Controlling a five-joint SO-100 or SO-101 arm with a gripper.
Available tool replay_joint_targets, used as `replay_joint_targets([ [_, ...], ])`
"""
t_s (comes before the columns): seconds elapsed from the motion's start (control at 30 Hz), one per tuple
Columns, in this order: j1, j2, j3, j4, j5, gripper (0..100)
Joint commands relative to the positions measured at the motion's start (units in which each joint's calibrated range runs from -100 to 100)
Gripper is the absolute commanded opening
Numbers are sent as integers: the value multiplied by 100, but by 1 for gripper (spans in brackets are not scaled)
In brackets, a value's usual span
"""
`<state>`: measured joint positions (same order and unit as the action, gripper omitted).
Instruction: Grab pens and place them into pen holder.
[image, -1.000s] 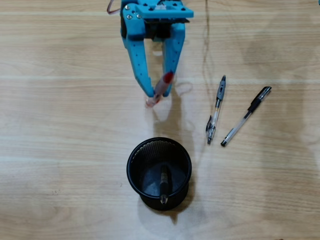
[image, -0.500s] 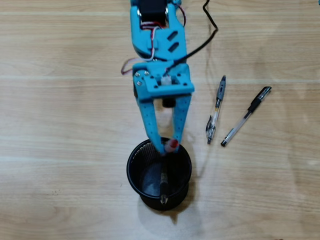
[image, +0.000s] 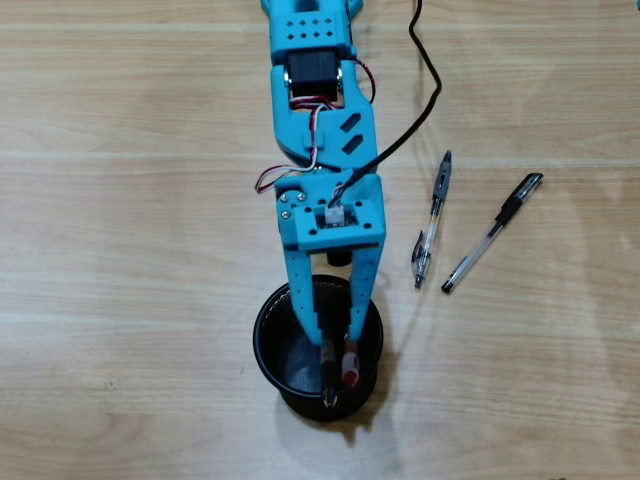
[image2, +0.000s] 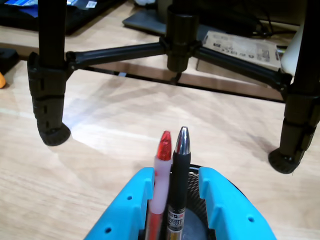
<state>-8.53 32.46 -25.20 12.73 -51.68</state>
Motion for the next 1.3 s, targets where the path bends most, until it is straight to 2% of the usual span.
replay_joint_targets([
  [0.0, 7, -150, -267, -48, 5, 12],
  [0.2, -94, -609, -285, 280, 215, 10],
  [0.33, -121, -1271, -521, 2012, 335, 2],
  [0.5, -130, -2163, -847, 4308, 356, 2],
  [0.63, -322, -2902, -819, 5419, 477, 2],
  [0.97, -1621, -3403, -783, 5647, 456, 2],
  [1.27, -2499, -2570, -792, 5574, -178, 2],
])
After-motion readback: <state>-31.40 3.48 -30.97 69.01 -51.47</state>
